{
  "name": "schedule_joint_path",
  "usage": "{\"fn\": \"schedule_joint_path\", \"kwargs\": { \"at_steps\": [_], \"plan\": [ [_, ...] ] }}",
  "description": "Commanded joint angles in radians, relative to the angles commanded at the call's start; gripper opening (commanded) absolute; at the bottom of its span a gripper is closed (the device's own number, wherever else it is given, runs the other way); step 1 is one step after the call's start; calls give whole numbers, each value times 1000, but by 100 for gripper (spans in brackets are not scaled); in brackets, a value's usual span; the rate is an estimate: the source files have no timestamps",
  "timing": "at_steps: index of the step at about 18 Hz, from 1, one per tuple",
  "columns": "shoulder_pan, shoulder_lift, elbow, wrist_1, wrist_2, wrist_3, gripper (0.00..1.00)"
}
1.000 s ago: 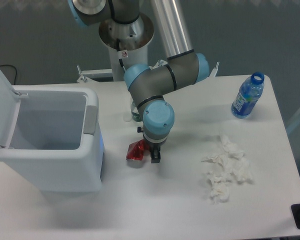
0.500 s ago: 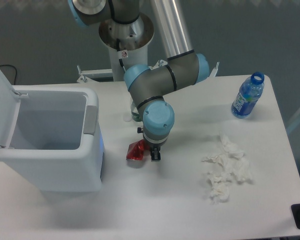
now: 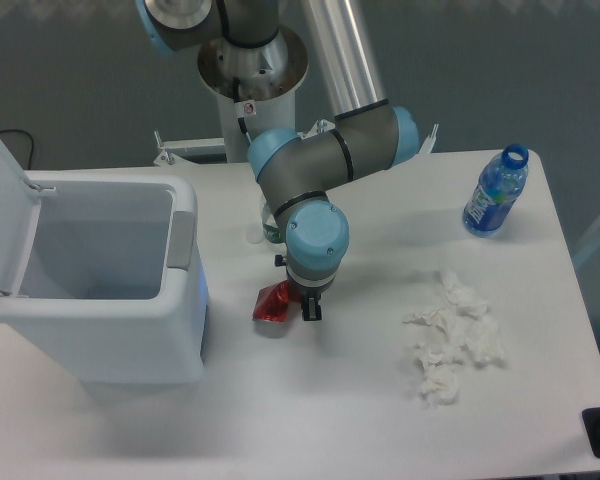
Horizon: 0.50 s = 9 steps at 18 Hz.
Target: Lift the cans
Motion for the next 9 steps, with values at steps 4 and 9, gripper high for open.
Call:
{"fn": "schedule_joint_path", "kwargs": {
  "at_steps": [4, 9],
  "plan": [
    [2, 11, 61, -5, -8, -8, 49],
    [49, 15, 215, -5, -29, -139, 49]
  ]
}}
